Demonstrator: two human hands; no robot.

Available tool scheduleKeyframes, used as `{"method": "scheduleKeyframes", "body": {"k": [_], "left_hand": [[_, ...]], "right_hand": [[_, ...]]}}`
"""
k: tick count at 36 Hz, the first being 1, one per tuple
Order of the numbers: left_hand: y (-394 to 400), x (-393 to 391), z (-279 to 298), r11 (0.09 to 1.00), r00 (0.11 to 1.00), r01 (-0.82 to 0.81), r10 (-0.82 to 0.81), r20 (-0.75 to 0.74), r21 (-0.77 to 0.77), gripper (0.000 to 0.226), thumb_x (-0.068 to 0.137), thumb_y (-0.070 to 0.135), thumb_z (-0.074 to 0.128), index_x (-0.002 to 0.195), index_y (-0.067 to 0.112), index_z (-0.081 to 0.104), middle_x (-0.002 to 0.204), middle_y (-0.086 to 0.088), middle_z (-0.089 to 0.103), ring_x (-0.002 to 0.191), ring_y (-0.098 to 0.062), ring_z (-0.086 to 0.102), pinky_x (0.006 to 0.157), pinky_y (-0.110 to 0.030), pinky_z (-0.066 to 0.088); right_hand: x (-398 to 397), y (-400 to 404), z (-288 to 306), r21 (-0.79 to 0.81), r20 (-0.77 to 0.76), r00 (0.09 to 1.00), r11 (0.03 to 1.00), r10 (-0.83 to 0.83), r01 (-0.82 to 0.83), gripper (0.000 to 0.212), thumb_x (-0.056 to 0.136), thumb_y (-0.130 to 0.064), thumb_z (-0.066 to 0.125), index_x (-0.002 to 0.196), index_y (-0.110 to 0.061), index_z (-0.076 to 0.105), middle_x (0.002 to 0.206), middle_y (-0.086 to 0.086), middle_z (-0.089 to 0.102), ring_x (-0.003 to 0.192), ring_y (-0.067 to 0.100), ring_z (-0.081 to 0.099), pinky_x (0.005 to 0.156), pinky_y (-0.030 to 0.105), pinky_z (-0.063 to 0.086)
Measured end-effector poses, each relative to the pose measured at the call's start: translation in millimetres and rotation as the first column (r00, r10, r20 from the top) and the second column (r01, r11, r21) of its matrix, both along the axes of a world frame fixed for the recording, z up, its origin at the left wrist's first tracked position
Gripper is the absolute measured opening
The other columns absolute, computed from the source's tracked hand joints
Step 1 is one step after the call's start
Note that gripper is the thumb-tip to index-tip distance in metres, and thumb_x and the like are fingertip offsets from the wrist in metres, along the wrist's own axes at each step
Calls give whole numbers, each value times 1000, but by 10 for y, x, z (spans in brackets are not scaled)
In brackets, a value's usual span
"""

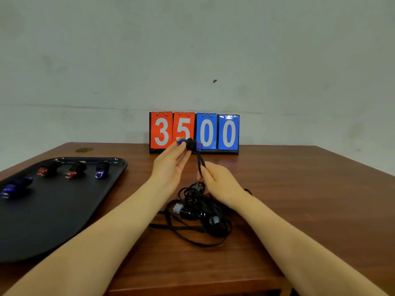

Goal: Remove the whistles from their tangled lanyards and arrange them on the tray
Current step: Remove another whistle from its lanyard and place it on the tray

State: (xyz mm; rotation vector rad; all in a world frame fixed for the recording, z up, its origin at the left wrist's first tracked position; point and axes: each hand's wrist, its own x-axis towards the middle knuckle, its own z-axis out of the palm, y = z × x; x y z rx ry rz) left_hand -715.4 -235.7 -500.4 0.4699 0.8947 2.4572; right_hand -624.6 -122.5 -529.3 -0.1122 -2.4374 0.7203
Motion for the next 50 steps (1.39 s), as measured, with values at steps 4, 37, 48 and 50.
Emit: {"method": "scheduleKeyframes", "body": {"k": [4, 37, 48, 50], "left_hand": [[-6, -34, -32, 988, 990, -129, 123, -70, -86, 29, 92, 1, 59, 121, 4, 62, 109, -8, 68, 94, -11, 68, 80, -22, 57], [11, 241, 84, 964, 954, 252, -262, -146, -87, 19, 93, -1, 51, 99, 4, 67, 96, -11, 75, 92, -17, 72, 78, -24, 59], [54, 216, -40, 982, 976, 188, -189, 105, 22, 14, 92, 1, 56, 102, 2, 65, 95, -13, 74, 89, -18, 72, 79, -28, 59], [57, 191, -54, 988, 977, 154, -156, 143, 24, 15, 92, 1, 56, 104, 2, 64, 100, -15, 72, 95, -20, 69, 81, -30, 58]], "right_hand": [[0, 6, 15, 80, -11, 999, 996, -34, 34, 28, 104, -27, 35, 83, -18, 52, 70, -9, 53, 68, 9, 50, 68, 31, 40], [67, 96, 177, -476, -268, 951, 879, -153, 7, 32, 101, -14, 40, 72, -17, 54, 65, -2, 48, 59, 9, 40, 58, 19, 35], [32, 109, 18, -68, -252, 958, 990, -134, 120, 20, 100, -16, 46, 97, -8, 64, 82, 3, 64, 74, 17, 57, 68, 30, 47], [24, 112, 5, 26, -241, 963, 992, -117, 127, 18, 99, -18, 49, 97, -10, 65, 83, -1, 63, 76, 15, 58, 70, 28, 48]]}}
